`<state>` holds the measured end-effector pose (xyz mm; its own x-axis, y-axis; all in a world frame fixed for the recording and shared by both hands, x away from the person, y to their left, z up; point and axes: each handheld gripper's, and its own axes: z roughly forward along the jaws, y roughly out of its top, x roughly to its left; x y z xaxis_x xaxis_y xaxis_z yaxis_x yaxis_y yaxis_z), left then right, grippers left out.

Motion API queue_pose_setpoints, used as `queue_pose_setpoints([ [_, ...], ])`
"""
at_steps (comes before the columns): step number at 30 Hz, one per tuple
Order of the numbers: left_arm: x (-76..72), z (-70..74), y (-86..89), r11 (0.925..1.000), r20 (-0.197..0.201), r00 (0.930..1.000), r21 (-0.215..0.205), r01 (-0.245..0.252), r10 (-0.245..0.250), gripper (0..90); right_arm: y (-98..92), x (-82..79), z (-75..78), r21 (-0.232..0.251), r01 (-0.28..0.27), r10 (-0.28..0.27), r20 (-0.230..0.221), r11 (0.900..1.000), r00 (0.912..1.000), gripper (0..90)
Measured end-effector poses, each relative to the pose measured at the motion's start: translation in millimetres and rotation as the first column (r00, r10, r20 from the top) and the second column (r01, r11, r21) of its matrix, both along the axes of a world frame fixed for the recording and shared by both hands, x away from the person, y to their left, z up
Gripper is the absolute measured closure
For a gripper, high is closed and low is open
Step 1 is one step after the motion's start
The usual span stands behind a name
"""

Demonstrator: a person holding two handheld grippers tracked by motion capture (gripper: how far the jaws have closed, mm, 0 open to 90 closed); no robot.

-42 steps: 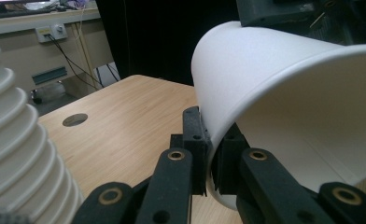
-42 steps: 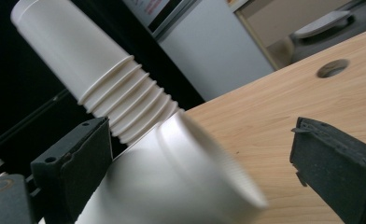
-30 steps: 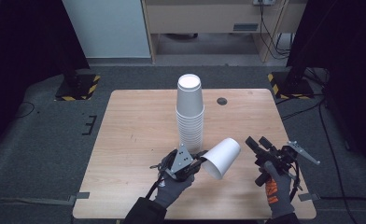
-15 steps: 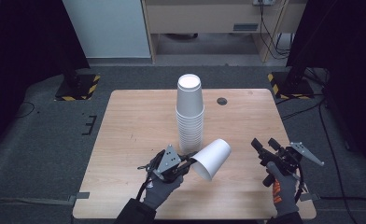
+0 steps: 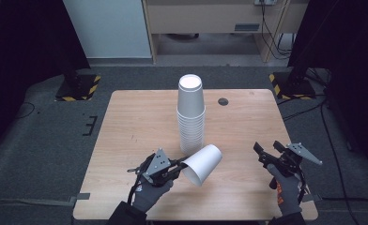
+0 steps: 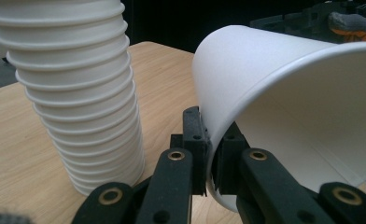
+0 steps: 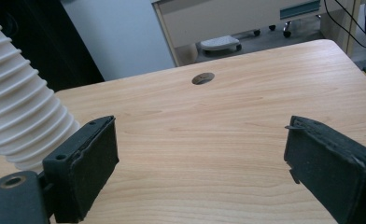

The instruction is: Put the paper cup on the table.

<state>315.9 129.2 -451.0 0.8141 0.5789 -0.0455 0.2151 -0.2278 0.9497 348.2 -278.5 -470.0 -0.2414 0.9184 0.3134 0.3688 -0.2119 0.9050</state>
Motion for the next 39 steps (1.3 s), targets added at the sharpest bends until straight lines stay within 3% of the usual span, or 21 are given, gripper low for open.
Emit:
queue_pose_setpoints([
  [8, -3.5, -3.2, 15.6, 0.9993, -0.01, 0.9998, 0.033, -0.018, 0.018, 85.5, -1.6, 0.6, -5.8, -0.04, 0.0, -0.001, -0.025, 0.999, 0.9997, 9.9],
  [14, -4.3, -5.5, 30.7, 0.9977, -0.021, 0.9981, 0.036, -0.057, 0.058, 85.5, -3.0, 0.0, -9.0, -0.103, 0.001, -0.004, -0.037, 0.995, 0.9993, 9.9],
  [15, -4.3, -6.6, 34.6, 0.9969, -0.025, 0.9973, 0.039, -0.068, 0.069, 85.5, -4.2, -0.2, -13.0, -0.143, 0.001, -0.008, -0.053, 0.99, 0.9986, 9.9],
  [18, -3.1, -9.0, 44.7, 0.9939, -0.032, 0.9944, 0.049, -0.099, 0.101, 85.6, -5.7, 1.0, -17.4, -0.176, -0.008, -0.007, -0.081, 0.984, 0.9967, 9.8],
  [23, -3.6, -8.5, 54.5, 0.9912, -0.03, 0.9918, 0.051, -0.122, 0.124, 85.5, -5.1, 2.0, -20.5, -0.2, -0.018, -0.001, -0.093, 0.98, 0.9957, 9.6],
  [26, -4.1, -9.8, 63.3, 0.9878, -0.035, 0.9885, 0.056, -0.145, 0.147, 85.5, -3.7, 3.3, -22.8, -0.219, -0.024, 0.001, -0.101, 0.975, 0.9948, 9.5],
  [27, -4.8, -10.8, 69.4, 0.9851, -0.041, 0.9854, 0.055, -0.163, 0.165, 85.5, -2.2, 4.5, -26.1, -0.248, -0.037, 0.008, -0.117, 0.968, 0.9931, 9.5],
  [33, -8.3, -10.9, 85.2, 0.9764, -0.043, 0.9769, 0.063, -0.207, 0.209, 85.5, 1.5, 5.5, -31.3, -0.291, -0.067, 0.024, -0.148, 0.954, 0.9887, 9.5],
  [35, -10.0, -11.3, 92.8, 0.9721, -0.05, 0.9721, 0.063, -0.226, 0.229, 85.5, 2.3, 5.7, -32.6, -0.301, -0.069, 0.023, -0.152, 0.951, 0.9882, 9.5],
  [36, -10.8, -12.1, 100.4, 0.9665, -0.055, 0.9661, 0.064, -0.249, 0.252, 85.5, 3.7, 6.3, -35.0, -0.316, -0.081, 0.03, -0.165, 0.945, 0.9859, 9.5],
  [38, -10.8, -12.5, 104.1, 0.9641, -0.057, 0.9636, 0.065, -0.257, 0.261, 85.4, 4.8, 7.0, -37.5, -0.332, -0.095, 0.038, -0.176, 0.938, 0.9837, 9.4],
  [39, -10.6, -12.0, 110.6, 0.959, -0.058, 0.9582, 0.06, -0.277, 0.28, 85.5, 5.1, 7.5, -38.9, -0.337, -0.102, 0.042, -0.181, 0.936, 0.9825, 9.3],
])
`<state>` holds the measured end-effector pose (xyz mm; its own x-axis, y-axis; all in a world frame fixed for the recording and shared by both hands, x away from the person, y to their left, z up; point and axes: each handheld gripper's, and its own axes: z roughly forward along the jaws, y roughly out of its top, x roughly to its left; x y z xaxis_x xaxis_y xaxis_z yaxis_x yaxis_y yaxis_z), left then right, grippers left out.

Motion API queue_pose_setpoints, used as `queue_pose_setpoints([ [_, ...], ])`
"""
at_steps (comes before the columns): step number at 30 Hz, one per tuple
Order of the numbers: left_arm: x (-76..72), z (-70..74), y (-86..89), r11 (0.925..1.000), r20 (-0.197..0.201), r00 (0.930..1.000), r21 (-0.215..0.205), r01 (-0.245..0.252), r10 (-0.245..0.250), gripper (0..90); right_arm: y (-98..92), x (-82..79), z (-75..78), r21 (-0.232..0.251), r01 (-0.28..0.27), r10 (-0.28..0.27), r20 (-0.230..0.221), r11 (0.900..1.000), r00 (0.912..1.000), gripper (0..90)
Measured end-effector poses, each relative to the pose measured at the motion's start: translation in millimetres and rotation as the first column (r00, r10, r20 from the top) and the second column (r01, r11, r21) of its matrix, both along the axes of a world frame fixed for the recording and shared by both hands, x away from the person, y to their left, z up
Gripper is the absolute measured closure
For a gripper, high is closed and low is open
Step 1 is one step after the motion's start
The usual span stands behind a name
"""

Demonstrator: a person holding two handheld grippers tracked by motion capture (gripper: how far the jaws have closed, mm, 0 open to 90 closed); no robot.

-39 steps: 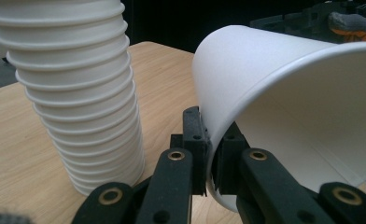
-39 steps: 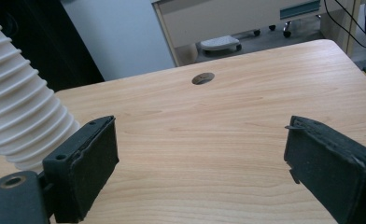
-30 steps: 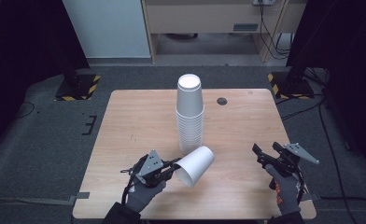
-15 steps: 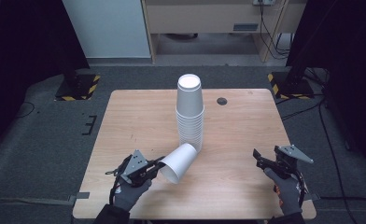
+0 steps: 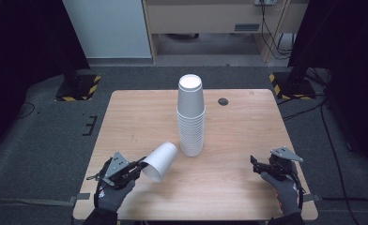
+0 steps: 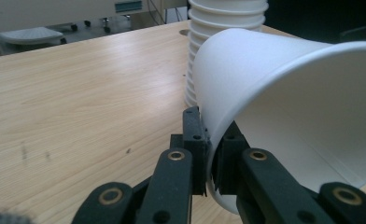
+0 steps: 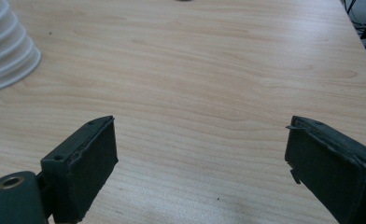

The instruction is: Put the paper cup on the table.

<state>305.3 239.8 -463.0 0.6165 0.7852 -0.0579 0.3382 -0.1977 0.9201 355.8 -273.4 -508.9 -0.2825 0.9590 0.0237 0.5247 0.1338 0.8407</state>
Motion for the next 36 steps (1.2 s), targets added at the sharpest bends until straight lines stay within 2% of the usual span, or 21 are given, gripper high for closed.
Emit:
queue_pose_setpoints([
  [6, 0.5, 2.3, 12.8, 0.9985, -0.004, 0.9986, -0.012, -0.053, 0.053, 85.5, -1.3, 3.5, -9.7, -0.044, -0.003, 0.001, -0.042, 0.999, 0.9991, 8.5],
  [7, 1.0, 2.2, 15.9, 0.9977, -0.009, 0.9978, -0.012, -0.066, 0.066, 85.5, -1.7, 4.3, -12.8, -0.08, -0.011, 0.006, -0.061, 0.997, 0.9981, 8.4],
  [9, 2.1, 1.7, 20.0, 0.9963, -0.015, 0.9962, -0.009, -0.086, 0.086, 85.5, -1.9, 4.7, -13.6, -0.09, -0.011, 0.006, -0.061, 0.996, 0.9981, 8.4],
  [13, 5.0, 1.5, 31.7, 0.9903, -0.038, 0.9897, -0.013, -0.138, 0.138, 85.5, 1.3, 6.2, -18.9, -0.122, -0.038, 0.026, -0.098, 0.992, 0.9949, 8.5],
  [20, 8.9, 2.8, 49.9, 0.9803, -0.071, 0.978, -0.011, -0.197, 0.196, 85.5, 7.7, 9.1, -27.0, -0.168, -0.063, 0.039, -0.141, 0.984, 0.9893, 7.9],
  [25, 8.7, 3.7, 65.3, 0.9727, -0.109, 0.9668, 0.005, -0.232, 0.231, 85.5, 7.7, 10.0, -27.9, -0.146, -0.066, 0.044, -0.147, 0.987, 0.9882, 7.8],
  [26, 8.7, 3.7, 65.3, 0.9727, -0.109, 0.9668, 0.005, -0.232, 0.231, 85.6, 7.7, 10.1, -28.4, -0.144, -0.063, 0.042, -0.143, 0.988, 0.9888, 7.8],
  [27, 8.8, 6.1, 72.1, 0.9682, -0.118, 0.961, 0.028, -0.249, 0.25, 85.6, 7.2, 9.8, -29.0, -0.132, -0.065, 0.046, -0.143, 0.989, 0.9886, 8.0],
  [28, 8.8, 6.1, 72.1, 0.9682, -0.118, 0.961, 0.028, -0.249, 0.25, 85.6, 7.2, 9.8, -29.0, -0.132, -0.065, 0.046, -0.143, 0.989, 0.9886, 8.0],
  [30, 9.3, 10.9, 80.9, 0.9625, -0.13, 0.9536, 0.042, -0.268, 0.271, 85.6, 6.5, 10.3, -29.1, -0.119, -0.059, 0.04, -0.153, 0.991, 0.9874, 7.9],
  [31, 9.3, 10.9, 80.9, 0.9625, -0.13, 0.9536, 0.042, -0.268, 0.271, 85.7, 6.5, 10.3, -29.1, -0.119, -0.059, 0.04, -0.153, 0.991, 0.9874, 7.9],
  [32, 10.0, 15.0, 86.4, 0.9582, -0.136, 0.9486, 0.052, -0.281, 0.286, 85.6, 5.9, 10.7, -29.3, -0.112, -0.057, 0.039, -0.157, 0.992, 0.9869, 7.9],
  [34, 10.8, 19.4, 90.9, 0.9547, -0.145, 0.9439, 0.071, -0.289, 0.297, 85.7, 5.0, 11.1, -29.5, -0.095, -0.056, 0.039, -0.169, 0.994, 0.9848, 7.9],
  [35, 10.8, 19.4, 90.9, 0.9547, -0.145, 0.9439, 0.071, -0.289, 0.297, 85.7, 5.0, 11.1, -29.5, -0.095, -0.056, 0.039, -0.169, 0.994, 0.9848, 7.9],
  [36, 12.1, 23.3, 94.9, 0.9513, -0.158, 0.9389, 0.089, -0.295, 0.306, 85.7, 4.1, 11.7, -29.8, -0.079, -0.05, 0.035, -0.182, 0.996, 0.9827, 7.7],
])
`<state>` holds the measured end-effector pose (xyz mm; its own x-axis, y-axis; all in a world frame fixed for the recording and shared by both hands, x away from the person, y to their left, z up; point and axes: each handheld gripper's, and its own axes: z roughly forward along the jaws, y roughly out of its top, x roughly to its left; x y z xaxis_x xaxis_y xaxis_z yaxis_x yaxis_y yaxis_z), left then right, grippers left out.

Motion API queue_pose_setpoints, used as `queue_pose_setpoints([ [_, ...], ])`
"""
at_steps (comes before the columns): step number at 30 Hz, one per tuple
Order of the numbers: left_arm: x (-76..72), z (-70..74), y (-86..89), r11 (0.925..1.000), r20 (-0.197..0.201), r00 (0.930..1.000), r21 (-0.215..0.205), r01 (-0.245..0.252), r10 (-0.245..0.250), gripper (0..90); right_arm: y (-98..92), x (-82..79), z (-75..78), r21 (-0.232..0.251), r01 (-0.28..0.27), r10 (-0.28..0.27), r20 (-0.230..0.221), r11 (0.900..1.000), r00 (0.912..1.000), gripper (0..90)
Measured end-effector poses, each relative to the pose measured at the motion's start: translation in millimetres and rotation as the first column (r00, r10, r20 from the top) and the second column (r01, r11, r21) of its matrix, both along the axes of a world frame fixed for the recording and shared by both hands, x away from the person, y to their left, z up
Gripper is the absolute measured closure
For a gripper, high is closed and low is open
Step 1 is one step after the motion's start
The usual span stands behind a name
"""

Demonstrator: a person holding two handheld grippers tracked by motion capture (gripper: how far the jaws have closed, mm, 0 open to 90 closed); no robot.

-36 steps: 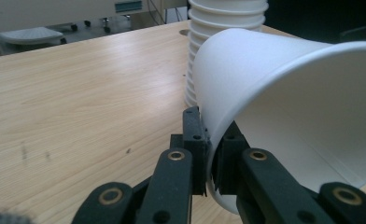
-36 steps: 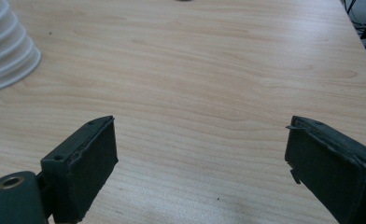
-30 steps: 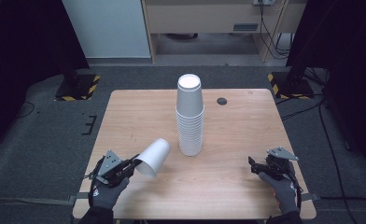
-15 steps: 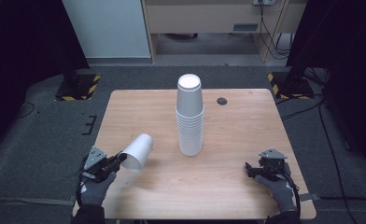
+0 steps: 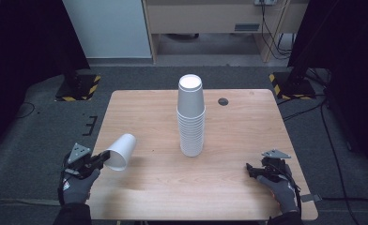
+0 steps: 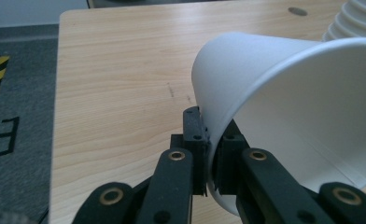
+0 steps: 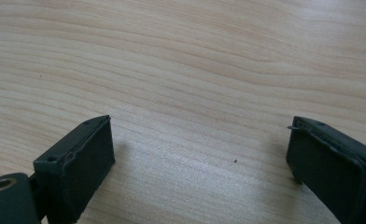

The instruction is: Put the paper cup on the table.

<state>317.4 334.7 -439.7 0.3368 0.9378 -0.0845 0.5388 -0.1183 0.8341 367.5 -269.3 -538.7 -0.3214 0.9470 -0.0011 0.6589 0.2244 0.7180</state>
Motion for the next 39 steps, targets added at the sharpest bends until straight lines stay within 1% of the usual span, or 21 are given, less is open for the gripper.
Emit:
queue_pose_setpoints([
  [2, 0.8, 1.7, 2.0, 1.0, -0.011, 0.9999, 0.007, -0.005, 0.005, 85.7, 0.2, 0.0, 0.0, 0.001, 0.002, -0.002, 0.0, 1.0, 1.0, 7.7],
  [3, 2.6, 4.7, 6.3, 0.9997, -0.032, 0.9994, 0.017, -0.016, 0.016, 85.7, 0.2, 0.0, 0.0, 0.002, 0.002, -0.002, 0.0, 1.0, 1.0, 7.7],
  [4, 2.6, 4.7, 6.3, 0.9997, -0.032, 0.9994, 0.017, -0.016, 0.016, 85.8, 0.2, 0.0, 0.0, 0.002, 0.002, -0.002, 0.0, 1.0, 1.0, 7.7],
  [5, 4.3, 7.8, 10.2, 0.999, -0.054, 0.9982, 0.036, -0.025, 0.027, 85.8, 0.2, 0.0, 0.0, 0.002, 0.002, -0.002, 0.0, 1.0, 1.0, 7.7],
  [9, 8.0, 12.2, 16.2, 0.9973, -0.101, 0.9941, 0.065, -0.033, 0.039, 85.8, 0.0, 0.0, 0.0, 0.0, 0.0, 0.0, 0.0, 1.0, 1.0, 7.7],
  [14, 13.4, 14.2, 18.6, 0.9946, -0.149, 0.9871, 0.094, -0.044, 0.057, 85.9, 0.2, 0.0, 0.0, 0.002, 0.003, -0.003, 0.0, 1.0, 1.0, 7.7],
  [15, 13.4, 14.2, 18.6, 0.9946, -0.149, 0.9871, 0.094, -0.044, 0.057, 85.9, 0.2, 0.0, 0.0, 0.002, 0.003, -0.003, 0.0, 1.0, 1.0, 7.7],
  [16, 15.7, 14.8, 18.5, 0.993, -0.17, 0.9831, 0.107, -0.049, 0.067, 86.0, 0.1, 0.0, 0.0, 0.0, 0.0, 0.0, 0.0, 1.0, 1.0, 7.7],
  [20, 20.8, 18.3, 16.6, 0.9897, -0.212, 0.9748, 0.137, -0.041, 0.07, 86.1, 0.2, 0.0, -0.1, 0.002, 0.003, -0.003, 0.0, 1.0, 1.0, 7.7],
  [21, 20.8, 18.3, 16.6, 0.9897, -0.212, 0.9748, 0.137, -0.041, 0.07, 86.0, 0.2, 0.0, -0.1, 0.002, 0.003, -0.003, 0.0, 1.0, 1.0, 7.7],
  [22, 24.1, 20.8, 15.2, 0.9879, -0.239, 0.9685, 0.151, -0.035, 0.071, 86.1, 0.1, 0.0, 0.0, 0.001, 0.0, 0.0, 0.0, 1.0, 1.0, 7.7],
  [25, 30.3, 25.5, 13.2, 0.9813, -0.286, 0.9547, 0.191, -0.027, 0.081, 86.1, 0.2, 0.1, -0.1, 0.002, 0.003, -0.003, 0.0, 1.0, 1.0, 7.6],
  [26, 30.3, 25.5, 13.2, 0.9813, -0.286, 0.9547, 0.191, -0.027, 0.081, 86.0, 0.2, 0.1, -0.1, 0.002, 0.003, -0.003, 0.001, 1.0, 1.0, 7.6],
  [27, 34.6, 28.5, 12.2, 0.9783, -0.313, 0.9452, 0.205, -0.029, 0.094, 86.0, 0.2, 0.0, 0.0, 0.002, 0.002, -0.002, 0.0, 1.0, 1.0, 7.6],
  [29, 38.7, 30.6, 11.1, 0.9764, -0.334, 0.9367, 0.214, -0.032, 0.104, 86.1, 0.2, 0.0, 0.0, 0.002, 0.003, -0.003, 0.0, 1.0, 1.0, 7.6],
  [33, 46.1, 32.6, 7.6, 0.9759, -0.392, 0.9131, 0.216, -0.029, 0.114, 86.1, 0.2, 0.0, -0.1, 0.002, 0.003, -0.003, 0.0, 1.0, 1.0, 7.6],
  [35, 49.6, 33.6, 7.2, 0.9736, -0.426, 0.8973, 0.228, -0.019, 0.117, 86.1, 0.2, 0.0, -0.1, 0.002, 0.003, -0.003, 0.0, 1.0, 1.0, 7.6],
  [36, 49.6, 33.6, 7.2, 0.9736, -0.426, 0.8973, 0.228, -0.019, 0.117, 86.1, 0.2, 0.0, -0.1, 0.002, 0.003, -0.003, 0.0, 1.0, 1.0, 7.6],
  [37, 51.2, 33.9, 6.8, 0.9729, -0.439, 0.8902, 0.231, -0.018, 0.121, 86.1, 0.2, 0.0, -0.1, 0.002, 0.003, -0.003, 0.0, 1.0, 1.0, 7.6],
  [38, 54.1, 34.1, 6.4, 0.9719, -0.464, 0.8772, 0.235, -0.014, 0.125, 86.1, 0.2, 0.0, -0.1, 0.001, 0.002, -0.002, 0.0, 1.0, 1.0, 7.6],
  [39, 55.5, 33.9, 5.9, 0.9713, -0.479, 0.8686, 0.237, -0.013, 0.129, 86.1, 0.2, 0.1, -0.1, 0.002, 0.002, -0.002, 0.001, 1.0, 1.0, 7.6],
])
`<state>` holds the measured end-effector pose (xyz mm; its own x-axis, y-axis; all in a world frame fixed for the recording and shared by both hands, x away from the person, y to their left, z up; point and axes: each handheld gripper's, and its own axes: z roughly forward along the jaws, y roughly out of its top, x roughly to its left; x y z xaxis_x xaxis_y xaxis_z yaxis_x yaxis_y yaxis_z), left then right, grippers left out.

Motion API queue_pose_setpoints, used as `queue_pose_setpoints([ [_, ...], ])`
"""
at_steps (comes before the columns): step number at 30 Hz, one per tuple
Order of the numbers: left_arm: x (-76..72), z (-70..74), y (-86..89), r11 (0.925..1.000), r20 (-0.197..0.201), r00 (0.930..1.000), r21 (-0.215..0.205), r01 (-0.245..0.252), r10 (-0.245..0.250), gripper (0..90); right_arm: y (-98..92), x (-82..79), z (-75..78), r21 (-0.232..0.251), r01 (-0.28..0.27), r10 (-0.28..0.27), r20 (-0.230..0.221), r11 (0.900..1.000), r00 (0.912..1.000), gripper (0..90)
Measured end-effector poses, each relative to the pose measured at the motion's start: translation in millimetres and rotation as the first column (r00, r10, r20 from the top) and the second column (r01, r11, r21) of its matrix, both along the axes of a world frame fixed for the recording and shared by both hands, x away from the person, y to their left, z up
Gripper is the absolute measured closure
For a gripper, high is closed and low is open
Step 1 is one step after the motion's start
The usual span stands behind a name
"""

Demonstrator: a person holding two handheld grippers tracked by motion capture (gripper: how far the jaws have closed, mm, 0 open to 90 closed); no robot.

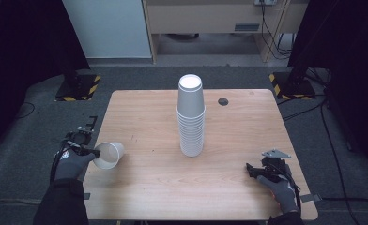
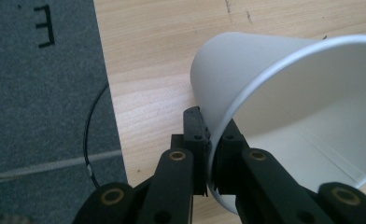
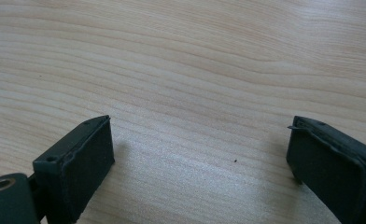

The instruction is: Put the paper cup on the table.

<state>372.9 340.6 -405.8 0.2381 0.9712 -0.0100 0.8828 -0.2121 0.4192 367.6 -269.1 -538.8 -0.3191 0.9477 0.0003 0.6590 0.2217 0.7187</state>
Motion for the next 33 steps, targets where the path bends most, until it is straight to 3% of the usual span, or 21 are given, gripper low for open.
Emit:
queue_pose_setpoints([
  [1, 0.0, 0.0, 0.0, 1.0, 0.0, 1.0, 0.0, 0.0, 0.0, 86.1, -0.1, -0.1, 0.1, -0.001, -0.002, 0.002, -0.001, 1.0, 1.0, 7.6],
  [2, 2.7, -0.7, -0.6, 1.0, -0.029, 0.9996, 0.01, 0.001, -0.001, 86.1, -0.2, -0.1, 0.0, -0.002, -0.002, 0.002, -0.001, 1.0, 1.0, 7.6],
  [7, 7.5, -1.3, -0.3, 1.0, -0.087, 0.9962, 0.004, -0.008, 0.008, 86.1, 0.0, 0.0, 0.0, 0.0, 0.0, 0.0, 0.0, 1.0, 1.0, 7.6],
  [9, 8.3, -1.6, -0.3, 0.9999, -0.094, 0.9956, 0.006, -0.008, 0.009, 86.1, -0.2, 0.0, 0.0, -0.002, -0.003, 0.003, 0.0, 1.0, 1.0, 7.6],
  [16, 13.9, -2.5, -1.6, 0.9999, -0.166, 0.9861, 0.0, -0.012, 0.011, 86.1, 0.0, 0.0, 0.0, 0.0, 0.0, 0.0, 0.0, 1.0, 1.0, 7.6],
  [21, 19.5, -6.2, -7.4, 0.9999, -0.23, 0.9732, -0.005, -0.011, 0.009, 86.1, -0.3, 0.0, 0.0, -0.002, -0.005, 0.005, 0.0, 1.0, 1.0, 7.6],
  [22, 19.5, -6.2, -7.4, 0.9999, -0.23, 0.9732, -0.005, -0.011, 0.009, 86.1, -0.3, 0.0, 0.0, -0.002, -0.005, 0.005, 0.0, 1.0, 1.0, 7.6],
  [25, 23.0, -5.4, -10.9, 0.9999, -0.272, 0.9621, 0.0, -0.015, 0.015, 86.2, 0.0, 0.1, 0.0, 0.0, 0.0, 0.0, 0.0, 1.0, 1.0, 7.6],
  [28, 25.0, -3.3, -12.4, 0.9998, -0.29, 0.9569, -0.001, -0.02, 0.019, 86.1, 0.0, 0.1, 0.0, 0.0, 0.0, 0.0, 0.001, 1.0, 1.0, 7.6],
  [33, 27.3, -4.7, -14.0, 0.9997, -0.27, 0.9627, -0.017, -0.018, 0.013, 85.8, 0.0, 0.0, 0.0, 0.0, 0.0, 0.0, 0.0, 1.0, 1.0, 7.6],
])
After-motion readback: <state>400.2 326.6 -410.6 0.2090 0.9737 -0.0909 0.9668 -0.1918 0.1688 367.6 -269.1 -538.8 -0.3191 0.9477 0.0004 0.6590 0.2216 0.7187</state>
